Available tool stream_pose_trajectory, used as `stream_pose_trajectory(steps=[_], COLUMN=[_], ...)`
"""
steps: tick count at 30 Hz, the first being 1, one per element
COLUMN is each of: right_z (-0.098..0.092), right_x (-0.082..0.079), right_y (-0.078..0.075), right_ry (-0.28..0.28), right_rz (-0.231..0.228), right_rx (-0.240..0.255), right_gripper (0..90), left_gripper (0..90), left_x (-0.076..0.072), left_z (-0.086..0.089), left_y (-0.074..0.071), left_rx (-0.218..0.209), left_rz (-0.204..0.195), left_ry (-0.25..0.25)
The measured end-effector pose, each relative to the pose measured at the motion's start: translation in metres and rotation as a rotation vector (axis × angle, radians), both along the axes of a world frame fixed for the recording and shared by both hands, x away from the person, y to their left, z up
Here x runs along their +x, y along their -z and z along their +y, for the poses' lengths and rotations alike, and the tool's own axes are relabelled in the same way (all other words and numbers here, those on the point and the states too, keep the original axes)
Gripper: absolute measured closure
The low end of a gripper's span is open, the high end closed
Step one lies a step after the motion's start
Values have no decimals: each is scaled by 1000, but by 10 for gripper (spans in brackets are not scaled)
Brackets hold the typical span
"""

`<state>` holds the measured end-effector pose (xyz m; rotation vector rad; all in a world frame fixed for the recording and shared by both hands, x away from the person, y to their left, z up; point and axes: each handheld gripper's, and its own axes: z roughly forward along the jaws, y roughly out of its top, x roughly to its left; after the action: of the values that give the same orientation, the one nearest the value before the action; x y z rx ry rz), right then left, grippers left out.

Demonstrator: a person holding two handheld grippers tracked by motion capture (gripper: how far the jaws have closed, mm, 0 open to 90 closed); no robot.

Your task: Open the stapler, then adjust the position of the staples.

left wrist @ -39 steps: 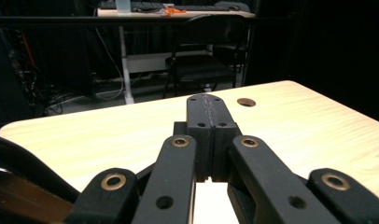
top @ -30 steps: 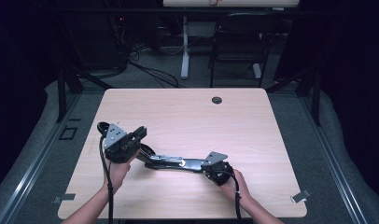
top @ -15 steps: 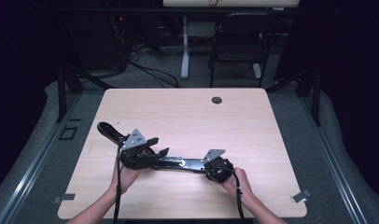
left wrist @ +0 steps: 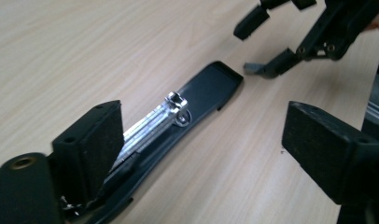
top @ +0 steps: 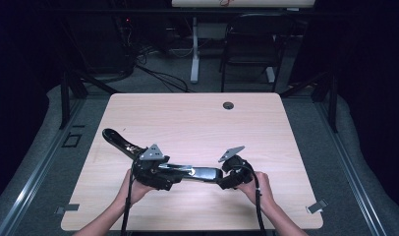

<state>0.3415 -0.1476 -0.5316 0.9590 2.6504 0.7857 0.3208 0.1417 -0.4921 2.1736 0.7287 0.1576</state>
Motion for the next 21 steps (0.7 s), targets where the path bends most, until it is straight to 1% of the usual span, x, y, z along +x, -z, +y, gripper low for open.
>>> stream_pose_trajectory(steps=[1, 2, 3, 4, 5, 6, 7, 8, 9, 10, 11, 12, 13, 14, 15, 17, 19, 20, 21], right_z=[-1, -3, -4, -5, -5, -9, -9, -14, -17, -20, -22, -26, -29, -33, -36, -43, -50, -53, -55], right_x=[0, 0, -1, -2, -2, -2, -2, -2, -1, -1, -1, 0, 1, 2, 3, 5, 8, 10, 11], right_y=[-1, -3, -5, -8, -8, -14, -14, -18, -20, -21, -22, -23, -23, -24, -24, -25, -23, -21, -19], right_ry=[-12, -12, 1, 3, 3, 25, 25, 26, 14, 8, 17, 18, 30, 40, 48, 75, 85, 93, 98], right_rz=[2, 1, -18, -37, -37, -61, -61, -64, -59, -62, -61, -47, -33, -22, -17, 0, 42, 52, 72], right_rx=[-1, 7, 10, -1, -1, 4, 4, 26, 43, 49, 44, 51, 62, 62, 71, 78, 101, 103, 106], right_gripper=[308, 292, 285, 276, 276, 253, 253, 225, 210, 188, 165, 149, 144, 134, 119, 60, 20, 2, 0], left_gripper=[86, 50, 19, 5, 2, 1, 1, 1, 1, 1, 1, 1, 1, 1, 1, 1, 1, 1, 1], left_x=[0, 0, 0, -1, -1, -2, -2, -3, -3, -4, -4, -4, -4, -4, -5, -6, -7, -7, -7], left_z=[0, -2, -3, -5, -5, -6, -6, -6, -6, -5, -3, -2, 0, 2, 3, 6, 8, 10, 11], left_y=[0, 2, 3, 4, 4, 5, 5, 6, 6, 6, 6, 7, 8, 8, 9, 9, 10, 11, 12], left_rx=[0, 3, 7, 10, 10, 12, 12, 15, 15, 6, 4, -3, -10, -15, -19, -19, -25, -16, -13], left_rz=[0, 47, 59, 63, 63, 72, 72, 71, 71, 82, 84, 93, 98, 107, 113, 117, 119, 117, 120], left_ry=[0, 32, 43, 55, 55, 72, 72, 74, 74, 79, 81, 77, 78, 79, 80, 81, 78, 62, 48])
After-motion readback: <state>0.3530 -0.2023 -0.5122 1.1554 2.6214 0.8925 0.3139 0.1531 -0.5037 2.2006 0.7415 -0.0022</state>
